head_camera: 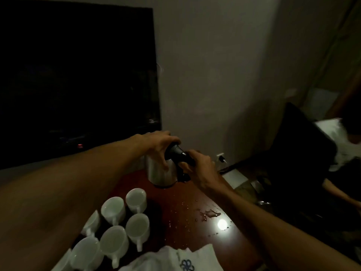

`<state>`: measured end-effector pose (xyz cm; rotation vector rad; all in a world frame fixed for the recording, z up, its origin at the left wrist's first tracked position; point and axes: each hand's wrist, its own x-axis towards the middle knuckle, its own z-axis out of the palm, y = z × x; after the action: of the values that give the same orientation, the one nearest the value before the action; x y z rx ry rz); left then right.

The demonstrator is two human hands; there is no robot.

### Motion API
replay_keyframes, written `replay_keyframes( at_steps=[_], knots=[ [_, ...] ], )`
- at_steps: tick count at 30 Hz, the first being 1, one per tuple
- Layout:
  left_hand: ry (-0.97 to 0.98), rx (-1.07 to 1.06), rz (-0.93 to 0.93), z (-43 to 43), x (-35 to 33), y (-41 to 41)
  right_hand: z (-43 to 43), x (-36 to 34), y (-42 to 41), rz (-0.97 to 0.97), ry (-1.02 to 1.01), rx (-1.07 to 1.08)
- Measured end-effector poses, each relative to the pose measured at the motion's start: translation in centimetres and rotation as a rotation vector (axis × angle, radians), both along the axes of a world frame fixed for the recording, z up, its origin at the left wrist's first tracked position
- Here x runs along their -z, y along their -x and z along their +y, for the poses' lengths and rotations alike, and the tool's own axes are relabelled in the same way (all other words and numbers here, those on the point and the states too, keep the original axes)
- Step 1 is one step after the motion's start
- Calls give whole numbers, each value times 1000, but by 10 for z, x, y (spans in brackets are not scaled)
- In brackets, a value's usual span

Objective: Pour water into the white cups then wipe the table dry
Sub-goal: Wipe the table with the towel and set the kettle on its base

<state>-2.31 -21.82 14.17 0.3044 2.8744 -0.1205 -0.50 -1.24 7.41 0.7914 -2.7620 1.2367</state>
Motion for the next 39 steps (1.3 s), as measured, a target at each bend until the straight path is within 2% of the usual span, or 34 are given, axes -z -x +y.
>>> replay_keyframes(
  at_steps=[4, 12, 25, 31, 39],
  knots=[
    [19, -191, 25, -58, -18, -64, -63, -15, -25, -12, -28, -146],
    [70, -528, 9, -175, -37, -216, -203, -18, -117, -11, 61, -441],
    [-45, -906, -26, -278, -5, -480, -345, 4, -321, -68, 42, -835],
    [-7, -906, -22, -302, -5, -535, -374, 14, -375, -71, 86, -867],
    [-29, -864, 21, -312, -9, -529, -379, 3, -371, -54, 72, -793]
  ],
)
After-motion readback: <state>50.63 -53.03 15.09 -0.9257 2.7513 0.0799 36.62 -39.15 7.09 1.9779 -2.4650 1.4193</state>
